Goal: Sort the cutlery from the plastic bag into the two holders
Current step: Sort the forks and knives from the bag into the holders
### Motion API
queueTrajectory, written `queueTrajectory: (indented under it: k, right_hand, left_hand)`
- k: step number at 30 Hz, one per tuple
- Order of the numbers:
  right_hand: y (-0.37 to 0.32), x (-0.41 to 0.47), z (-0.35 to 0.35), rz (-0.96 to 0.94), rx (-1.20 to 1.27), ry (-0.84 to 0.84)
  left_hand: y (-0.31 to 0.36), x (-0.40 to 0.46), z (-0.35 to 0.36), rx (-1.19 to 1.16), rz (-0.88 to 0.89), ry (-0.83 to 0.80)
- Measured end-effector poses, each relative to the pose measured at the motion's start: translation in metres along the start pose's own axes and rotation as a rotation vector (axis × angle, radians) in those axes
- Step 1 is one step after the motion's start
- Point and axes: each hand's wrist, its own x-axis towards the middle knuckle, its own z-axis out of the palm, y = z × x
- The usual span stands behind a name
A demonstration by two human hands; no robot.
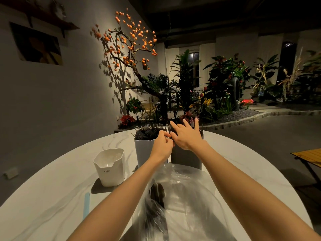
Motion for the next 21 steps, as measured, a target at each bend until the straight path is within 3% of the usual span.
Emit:
queueTrajectory:
  k: [3, 9, 17, 21]
  right_hand:
    - [-0.001, -0.005, 0.003, -0.011, 0.028, -0.082]
    - [0.001, -0.028, 0.006, -0.073, 0.202, 0.356]
    - [-0.013, -0.057, -0.003, -0.071, 0.371, 0.469]
    - [-0.029, -0.076, -0.004, -0.058, 0.414, 0.387]
  left_hand:
    - [-0.004, 0.000, -0.006, -0.014, -0.021, 0.018]
    - [0.000, -0.008, -0.016, 0.027, -0.025, 0.024]
    - [0.002, -0.037, -0.027, 0.084, -0.004, 0.017]
    - [-0.002, -0.057, -0.030, 0.091, -0.011, 0.022]
